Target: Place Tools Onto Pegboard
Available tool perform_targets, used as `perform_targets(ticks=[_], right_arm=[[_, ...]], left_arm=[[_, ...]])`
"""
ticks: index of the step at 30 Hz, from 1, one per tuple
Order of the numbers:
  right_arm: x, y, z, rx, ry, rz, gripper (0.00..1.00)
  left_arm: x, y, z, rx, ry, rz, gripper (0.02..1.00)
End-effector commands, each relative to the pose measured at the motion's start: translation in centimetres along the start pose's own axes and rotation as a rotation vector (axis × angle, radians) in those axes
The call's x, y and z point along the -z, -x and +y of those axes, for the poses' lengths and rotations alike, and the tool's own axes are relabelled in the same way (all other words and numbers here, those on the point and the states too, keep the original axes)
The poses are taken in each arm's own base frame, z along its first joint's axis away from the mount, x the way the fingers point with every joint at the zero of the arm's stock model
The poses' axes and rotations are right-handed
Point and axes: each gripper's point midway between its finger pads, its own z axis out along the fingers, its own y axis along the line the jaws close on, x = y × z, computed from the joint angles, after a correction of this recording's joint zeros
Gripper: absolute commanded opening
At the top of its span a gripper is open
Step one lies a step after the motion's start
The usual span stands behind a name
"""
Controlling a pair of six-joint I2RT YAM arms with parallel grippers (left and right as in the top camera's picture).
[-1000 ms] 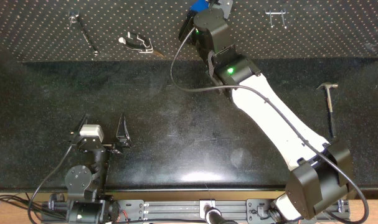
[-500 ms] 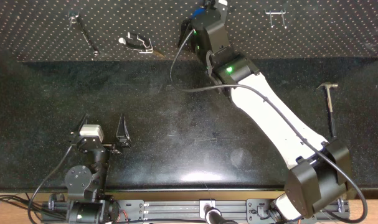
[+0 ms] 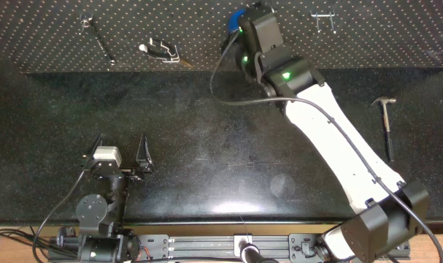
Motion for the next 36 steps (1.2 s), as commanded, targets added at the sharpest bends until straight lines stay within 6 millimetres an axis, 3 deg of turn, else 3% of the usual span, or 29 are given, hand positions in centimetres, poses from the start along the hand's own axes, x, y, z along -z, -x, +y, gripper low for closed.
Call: perform_targets(ticks=[1, 2, 3, 4, 5, 7, 8, 10, 11, 13, 15, 18, 20, 23, 27, 30, 33, 36], right_arm=[[4.5, -3.4, -3.8, -0.067, -0.138, 0.171, 0.299], [6.4, -4.6, -6.3, -0.079, -0.248, 0.210, 0.301], [9.1, -5.2, -10.0, -0.060, -0.402, 0.230, 0.303], [12.4, -5.3, -14.6, -0.010, -0.579, 0.260, 0.402], [14.9, -5.3, -17.9, 0.040, -0.679, 0.313, 0.592], [17.5, -3.6, -22.8, 0.095, -0.778, 0.355, 0.866], [18.4, -2.1, -25.2, 0.126, -0.821, 0.348, 0.928], [19.9, 0.5, -31.0, 0.168, -0.860, 0.363, 0.956], [20.4, 0.1, -33.5, 0.165, -0.843, 0.425, 0.956], [19.7, -2.9, -37.1, 0.134, -0.687, 0.602, 0.956], [17.0, -6.0, -39.7, 0.111, -0.521, 0.722, 0.958], [13.6, -7.9, -39.8, 0.212, -0.347, 0.750, 0.958], [12.4, -10.1, -41.8, 0.249, -0.391, 0.776, 0.958], [12.4, -12.0, -45.9, 0.357, -0.592, 0.855, 0.958], [13.4, -11.1, -47.3, 0.339, -0.655, 0.818, 0.958], [14.1, -9.5, -45.3, 0.379, -0.655, 0.748, 0.958], [15.8, -7.9, -41.3, 0.409, -0.601, 0.626, 0.961], [17.7, -8.6, -41.8, 0.404, -0.593, 0.642, 0.958]], left_arm=[[0.0, 0.0, -0.1, -0.013, -0.004, -0.001, 0.996], [0.0, 0.0, -0.1, -0.013, -0.004, -0.001, 0.993], [0.0, 0.0, -0.1, -0.013, -0.004, -0.001, 0.996], [0.0, 0.0, -0.1, -0.013, -0.004, -0.001, 0.998], [0.0, 0.0, -0.1, -0.013, -0.004, -0.001, 0.996], [0.0, 0.0, -0.1, -0.013, -0.004, -0.001, 0.996], [0.0, 0.0, -0.1, -0.013, -0.004, -0.001, 0.993], [0.0, 0.0, -0.1, -0.013, -0.004, -0.001, 0.996], [0.0, 0.0, -0.1, -0.013, -0.004, -0.001, 0.996], [0.0, 0.0, -0.1, -0.013, -0.004, -0.001, 0.993], [0.0, 0.0, -0.1, -0.013, -0.004, -0.001, 0.996], [0.0, 0.0, -0.1, -0.013, -0.004, -0.001, 0.996], [0.0, 0.0, -0.1, -0.013, -0.004, -0.001, 0.996], [0.0, 0.0, -0.1, -0.013, -0.004, -0.001, 0.993], [0.0, 0.0, -0.1, -0.013, -0.004, -0.001, 0.993], [0.0, 0.0, -0.1, -0.013, -0.004, -0.001, 0.996], [0.0, 0.0, -0.1, -0.013, -0.004, -0.001, 0.996], [0.0, 0.0, -0.1, -0.013, -0.004, -0.001, 0.996]])
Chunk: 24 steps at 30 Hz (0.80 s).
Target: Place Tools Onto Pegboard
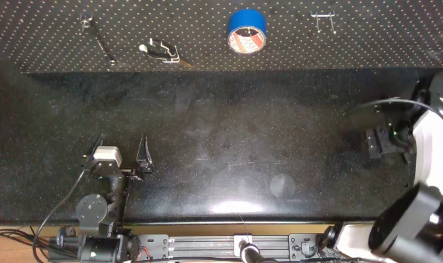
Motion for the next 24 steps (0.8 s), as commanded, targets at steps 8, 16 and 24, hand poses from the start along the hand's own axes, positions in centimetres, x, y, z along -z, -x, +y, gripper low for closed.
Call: perform_targets(ticks=[8, 16, 24], right_arm=[[-2.0, -1.9, -2.6, 0.080, 0.127, -0.066, 0.956], [-3.9, -0.5, -5.4, 0.069, 0.187, -0.030, 0.950], [-6.9, -0.2, -6.1, 0.105, 0.169, 0.060, 0.925]], left_arm=[[0.0, 0.0, 0.0, -0.013, -0.001, -0.001, 0.996], [0.0, 0.0, 0.0, -0.013, -0.001, -0.001, 0.993], [0.0, 0.0, 0.0, -0.013, -0.001, -0.001, 0.996]])
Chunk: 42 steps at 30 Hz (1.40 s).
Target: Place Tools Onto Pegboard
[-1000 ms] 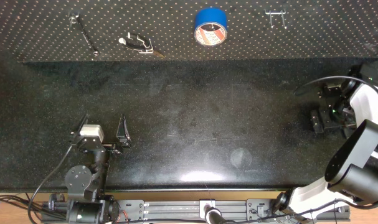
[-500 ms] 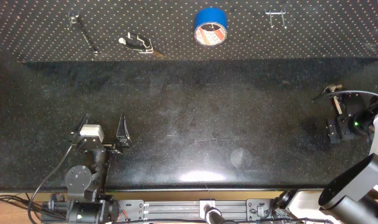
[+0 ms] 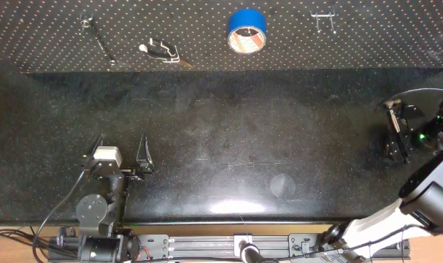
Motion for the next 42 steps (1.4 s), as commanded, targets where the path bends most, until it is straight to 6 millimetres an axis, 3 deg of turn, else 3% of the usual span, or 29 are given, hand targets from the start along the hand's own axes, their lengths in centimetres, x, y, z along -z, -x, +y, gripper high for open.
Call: perform_targets(ticks=[1, 10, 13, 15, 16, 17, 24, 27, 28, 31, 38, 40, 42], right_arm=[[-0.2, 0.9, -0.9, 0.039, -0.032, 0.017, 0.921], [-2.1, 2.3, -1.2, 0.080, -0.065, 0.052, 0.895], [-2.3, 2.8, -0.8, 0.080, -0.054, 0.038, 0.816], [-2.3, 3.2, -0.5, 0.037, -0.036, 0.015, 0.577], [-2.3, 3.5, -0.3, 0.025, -0.023, -0.002, 0.237], [-2.4, 3.5, -0.2, 0.014, -0.016, -0.007, 0.077], [-2.7, 2.6, 1.2, 0.014, 0.038, 0.027, 0.075], [-2.5, 3.5, 2.7, -0.003, 0.087, 0.000, 0.075], [-1.5, 5.7, 4.5, -0.050, 0.155, -0.104, 0.075], [2.5, 9.9, 7.2, -0.106, 0.244, -0.400, 0.077], [7.0, 8.5, 8.6, -0.246, 0.062, -0.673, 0.077], [9.3, 8.6, 9.6, -0.284, 0.056, -0.732, 0.075], [11.8, 9.7, 11.0, -0.208, 0.019, -0.813, 0.075]], left_arm=[[0.0, 0.0, 0.0, -0.013, -0.001, -0.001, 0.993], [0.0, 0.0, 0.0, -0.013, -0.001, -0.001, 0.993], [0.0, 0.0, 0.0, -0.013, -0.001, -0.001, 0.996], [0.0, 0.0, 0.0, -0.013, -0.001, -0.001, 0.996], [0.0, 0.0, 0.0, -0.013, -0.001, -0.001, 0.993], [0.0, 0.0, 0.0, -0.013, -0.001, -0.001, 0.996], [0.0, 0.0, 0.0, -0.013, -0.001, -0.001, 0.996], [0.0, 0.0, 0.0, -0.013, -0.001, -0.001, 0.998], [0.0, 0.0, 0.0, -0.013, -0.001, -0.001, 0.993], [0.0, 0.0, 0.0, -0.013, -0.001, -0.001, 0.996], [0.0, 0.0, 0.0, -0.013, -0.001, -0.001, 0.996], [0.0, 0.0, 0.0, -0.013, -0.001, -0.001, 0.993], [0.0, 0.0, 0.0, -0.013, -0.001, -0.001, 0.996]])
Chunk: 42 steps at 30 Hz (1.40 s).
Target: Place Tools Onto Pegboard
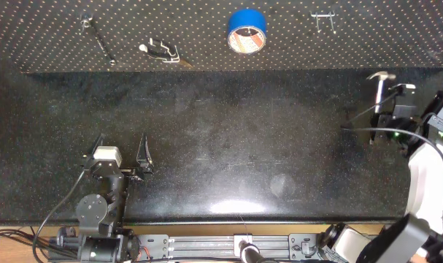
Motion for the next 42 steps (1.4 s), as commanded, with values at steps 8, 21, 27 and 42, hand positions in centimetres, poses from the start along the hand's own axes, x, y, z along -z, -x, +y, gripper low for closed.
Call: perform_targets(ticks=[8, 21, 27, 42], right_arm=[[6.2, 7.5, 14.3, 0.232, 0.178, -0.573, 0.075], [3.2, 11.7, 16.2, 0.142, 0.220, -0.644, 0.075], [3.4, 12.3, 16.8, 0.153, 0.235, -0.663, 0.073], [-0.7, 15.8, 16.7, 0.149, 0.256, -0.616, 0.075]], left_arm=[[0.0, 0.0, 0.0, -0.013, -0.001, -0.001, 0.996], [0.0, 0.0, 0.0, -0.013, -0.001, -0.001, 0.993], [0.0, 0.0, 0.0, -0.013, -0.001, -0.001, 0.998], [0.0, 0.0, 0.0, -0.013, -0.001, -0.001, 0.993]])
